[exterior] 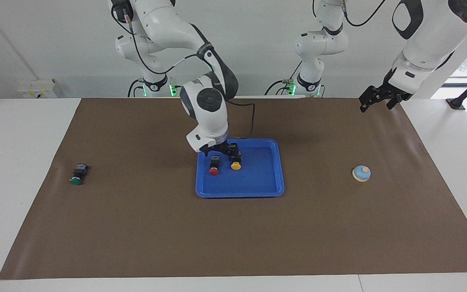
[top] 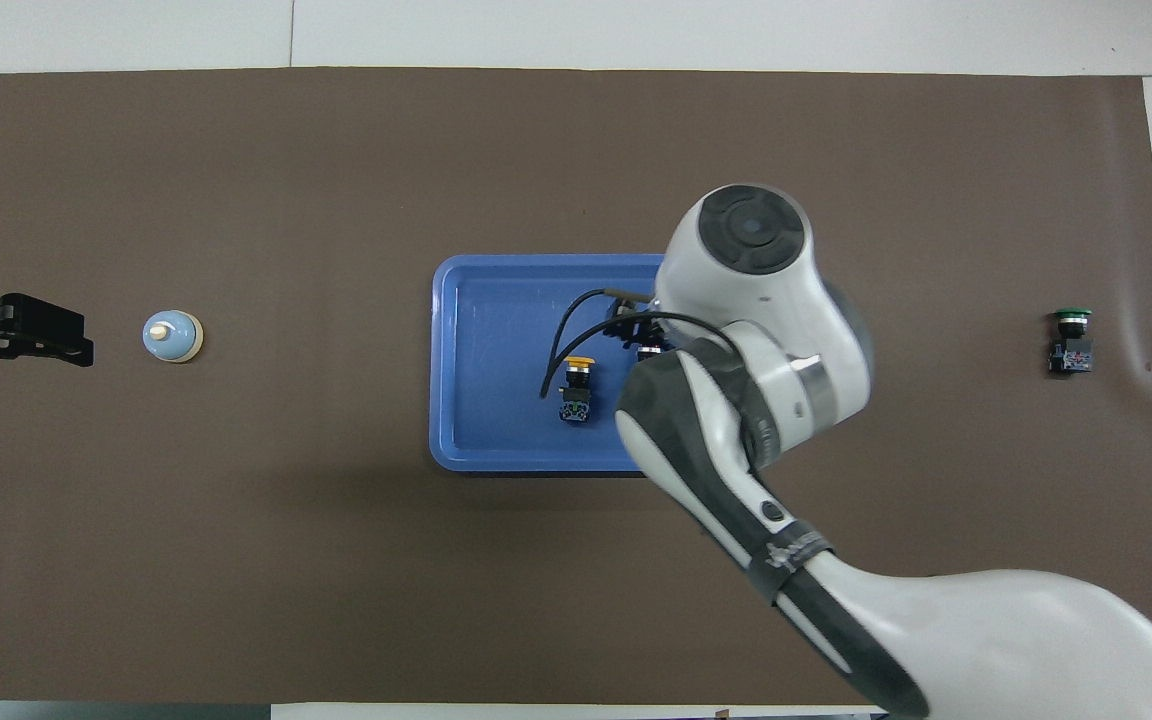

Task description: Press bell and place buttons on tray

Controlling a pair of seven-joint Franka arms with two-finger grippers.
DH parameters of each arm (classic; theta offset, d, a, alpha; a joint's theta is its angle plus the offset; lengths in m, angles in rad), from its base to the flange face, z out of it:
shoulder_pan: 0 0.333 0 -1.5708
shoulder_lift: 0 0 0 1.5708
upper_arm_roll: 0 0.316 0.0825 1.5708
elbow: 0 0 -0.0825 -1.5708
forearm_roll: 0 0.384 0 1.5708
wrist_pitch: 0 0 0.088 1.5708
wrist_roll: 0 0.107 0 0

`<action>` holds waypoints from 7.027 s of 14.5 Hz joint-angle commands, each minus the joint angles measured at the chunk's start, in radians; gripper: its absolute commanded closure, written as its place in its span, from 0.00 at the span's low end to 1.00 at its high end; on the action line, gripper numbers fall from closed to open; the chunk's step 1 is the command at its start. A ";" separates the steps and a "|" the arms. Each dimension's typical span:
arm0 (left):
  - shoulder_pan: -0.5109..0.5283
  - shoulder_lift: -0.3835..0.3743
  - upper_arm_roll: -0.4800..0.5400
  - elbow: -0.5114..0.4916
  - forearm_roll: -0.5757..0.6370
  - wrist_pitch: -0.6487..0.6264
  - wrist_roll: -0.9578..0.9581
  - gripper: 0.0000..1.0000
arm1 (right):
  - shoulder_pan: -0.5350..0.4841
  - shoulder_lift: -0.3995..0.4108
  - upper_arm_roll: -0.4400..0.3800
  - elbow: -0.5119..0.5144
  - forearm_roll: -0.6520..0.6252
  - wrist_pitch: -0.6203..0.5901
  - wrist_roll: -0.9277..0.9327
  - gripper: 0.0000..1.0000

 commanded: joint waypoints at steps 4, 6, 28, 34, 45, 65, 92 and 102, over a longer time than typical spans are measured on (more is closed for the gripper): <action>0.006 0.001 -0.001 0.016 -0.010 -0.019 -0.003 0.00 | -0.384 -0.076 0.005 -0.035 -0.096 -0.083 -0.406 0.00; 0.006 0.001 -0.001 0.016 -0.010 -0.019 -0.003 0.00 | -0.503 -0.076 0.005 -0.053 -0.133 -0.074 -0.582 0.00; 0.006 0.001 -0.001 0.016 -0.010 -0.019 -0.003 0.00 | -0.781 -0.037 0.008 -0.331 -0.196 0.350 -0.902 1.00; 0.006 0.001 -0.001 0.016 -0.010 -0.019 -0.003 0.00 | -0.605 -0.072 0.019 -0.130 -0.187 0.002 -0.769 1.00; 0.006 0.001 -0.001 0.016 -0.010 -0.017 -0.003 0.00 | 0.101 -0.060 0.019 0.068 0.040 -0.103 -0.024 1.00; 0.006 0.001 -0.001 0.016 -0.010 -0.019 -0.003 0.00 | 0.328 0.224 0.013 0.056 -0.032 0.333 0.208 0.00; 0.006 0.001 -0.001 0.016 -0.010 -0.019 -0.003 0.00 | -0.420 -0.351 0.010 0.076 -0.032 -0.460 -0.648 0.00; 0.007 0.003 0.002 0.001 -0.004 0.049 -0.014 1.00 | -0.431 -0.346 0.017 0.112 -0.089 -0.455 -0.689 0.00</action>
